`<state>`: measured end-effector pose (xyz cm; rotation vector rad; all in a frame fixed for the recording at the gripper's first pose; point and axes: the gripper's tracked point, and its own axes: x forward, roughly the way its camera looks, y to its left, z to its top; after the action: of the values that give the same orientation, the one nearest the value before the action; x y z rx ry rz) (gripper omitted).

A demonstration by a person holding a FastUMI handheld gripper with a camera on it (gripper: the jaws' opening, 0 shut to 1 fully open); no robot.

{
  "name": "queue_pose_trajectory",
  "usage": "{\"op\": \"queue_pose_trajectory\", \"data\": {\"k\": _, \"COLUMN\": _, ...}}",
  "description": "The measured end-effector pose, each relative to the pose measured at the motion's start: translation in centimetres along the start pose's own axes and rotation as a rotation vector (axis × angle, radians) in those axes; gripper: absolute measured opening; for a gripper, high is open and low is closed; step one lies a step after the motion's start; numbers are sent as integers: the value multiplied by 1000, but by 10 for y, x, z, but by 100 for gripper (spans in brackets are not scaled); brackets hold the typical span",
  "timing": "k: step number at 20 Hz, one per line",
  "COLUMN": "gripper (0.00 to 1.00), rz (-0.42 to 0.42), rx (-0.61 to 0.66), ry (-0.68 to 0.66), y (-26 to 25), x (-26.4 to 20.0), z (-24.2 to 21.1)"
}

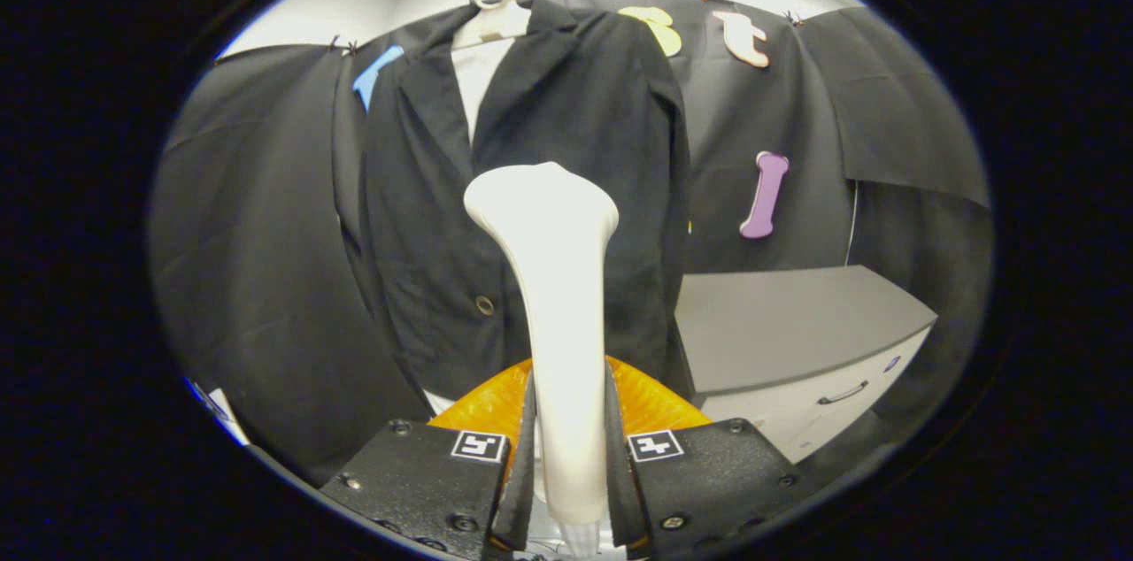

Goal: Iron the clothes twice with a garment steamer, once on the left side and once on the right side.

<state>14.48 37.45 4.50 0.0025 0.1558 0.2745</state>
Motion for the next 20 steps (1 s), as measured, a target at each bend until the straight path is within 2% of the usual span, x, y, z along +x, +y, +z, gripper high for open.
{"op": "queue_pose_trajectory", "data": {"k": 10, "gripper": 37, "rz": 86, "rx": 10, "ry": -217, "y": 109, "x": -13, "z": 145}}
{"op": "queue_pose_trajectory", "data": {"k": 20, "gripper": 37, "rz": 117, "rx": 15, "ry": -304, "y": 191, "x": 12, "z": 225}}
